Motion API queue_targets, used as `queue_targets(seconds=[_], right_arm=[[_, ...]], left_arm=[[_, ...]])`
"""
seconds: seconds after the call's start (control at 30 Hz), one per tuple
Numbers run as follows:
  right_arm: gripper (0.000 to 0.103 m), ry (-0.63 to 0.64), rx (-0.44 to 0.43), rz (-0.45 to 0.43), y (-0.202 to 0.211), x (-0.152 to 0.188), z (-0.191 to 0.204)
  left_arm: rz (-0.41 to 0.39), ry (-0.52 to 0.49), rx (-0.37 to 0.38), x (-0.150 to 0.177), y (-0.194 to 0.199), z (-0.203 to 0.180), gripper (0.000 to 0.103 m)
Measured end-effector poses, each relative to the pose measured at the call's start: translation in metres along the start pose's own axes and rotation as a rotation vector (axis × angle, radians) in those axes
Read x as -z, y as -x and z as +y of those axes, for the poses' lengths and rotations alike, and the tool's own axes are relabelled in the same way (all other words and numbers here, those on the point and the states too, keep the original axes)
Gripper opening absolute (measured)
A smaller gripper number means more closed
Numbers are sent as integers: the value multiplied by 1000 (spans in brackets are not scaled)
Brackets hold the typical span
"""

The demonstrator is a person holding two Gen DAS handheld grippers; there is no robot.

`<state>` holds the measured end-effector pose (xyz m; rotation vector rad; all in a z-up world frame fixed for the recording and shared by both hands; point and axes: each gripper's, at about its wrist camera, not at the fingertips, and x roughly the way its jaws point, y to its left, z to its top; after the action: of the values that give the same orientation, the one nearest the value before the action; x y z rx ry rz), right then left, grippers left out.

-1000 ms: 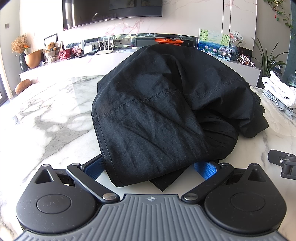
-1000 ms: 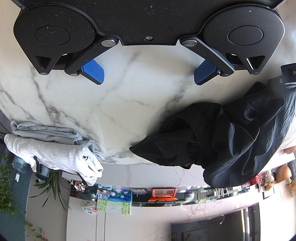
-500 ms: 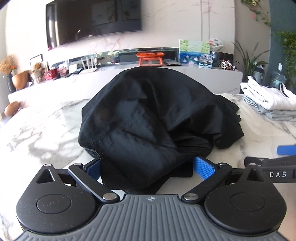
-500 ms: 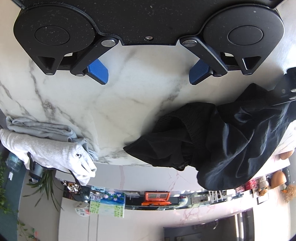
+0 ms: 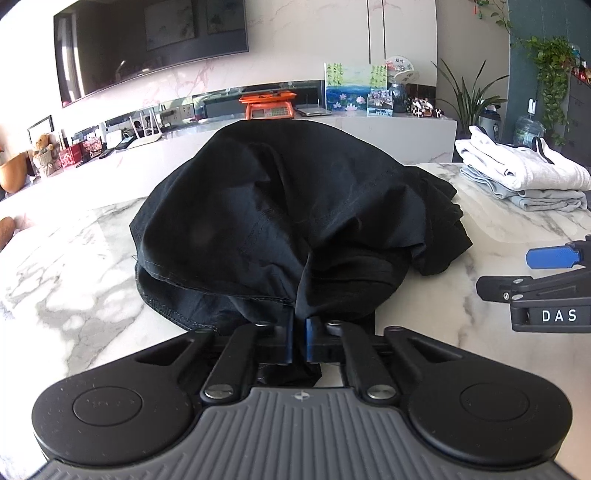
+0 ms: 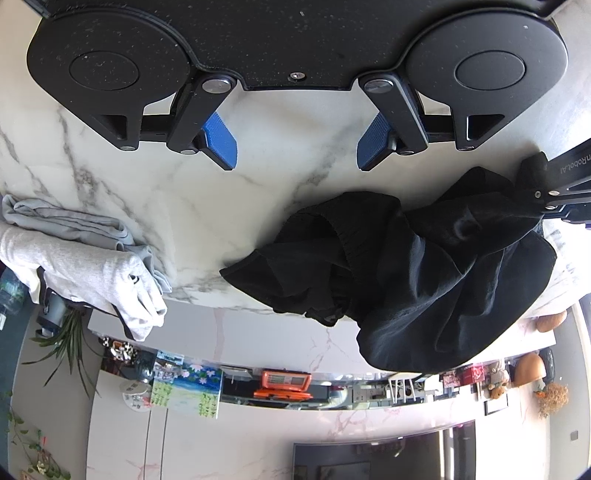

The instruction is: Fold clothes

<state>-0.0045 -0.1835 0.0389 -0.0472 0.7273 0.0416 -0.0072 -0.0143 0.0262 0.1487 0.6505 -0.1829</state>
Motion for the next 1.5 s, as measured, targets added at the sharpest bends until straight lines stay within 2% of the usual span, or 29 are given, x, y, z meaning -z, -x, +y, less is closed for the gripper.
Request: queue_targets(seconds=[0.13, 0.27, 0.33, 0.53, 0.6, 0.67, 0.73, 0.97, 1.03, 1.07, 1.13, 1.2, 1.27, 1.37, 1.5], right_arm=[[71, 6, -11, -7, 3, -2, 2], [70, 29, -48, -20, 6, -3, 9], [70, 52, -75, -31, 8, -5, 15], [69, 135, -166, -49, 5, -18, 29], [66, 156, -204, -42, -2, -25, 33], [54, 187, -233, -24, -10, -28, 39], [50, 208, -278, -3, -18, -29, 45], [44, 268, -376, 28, -32, -29, 59], [44, 287, -404, 24, -28, -28, 61], [42, 306, -418, 25, -28, -28, 63], [33, 325, -424, 28, -29, -27, 65], [26, 329, -426, 27, -31, -26, 68], [10, 333, -428, 20, -29, -26, 71], [5, 342, -413, 24, -25, -26, 74], [5, 348, -412, 62, -9, -19, 73]], left_arm=[[27, 60, -117, -1, 7, 29, 2], [64, 125, -187, -3, 11, 57, 2], [74, 120, -246, -3, 13, 69, 2], [109, 111, -316, -6, 11, 87, 2], [115, 95, -332, -7, 10, 88, 2], [122, 80, -355, -8, 6, 90, 2], [128, 88, -367, -8, 2, 94, 2], [130, 52, -433, -7, -3, 95, 2], [132, 58, -433, -7, -3, 95, 2], [133, 60, -433, -7, -4, 95, 6], [131, 66, -428, -8, 0, 94, 8], [121, 60, -411, -10, 8, 91, 19], [111, 42, -393, -11, 15, 86, 37], [85, 53, -336, -11, 26, 84, 42], [79, 85, -230, -6, 41, 80, 46]])
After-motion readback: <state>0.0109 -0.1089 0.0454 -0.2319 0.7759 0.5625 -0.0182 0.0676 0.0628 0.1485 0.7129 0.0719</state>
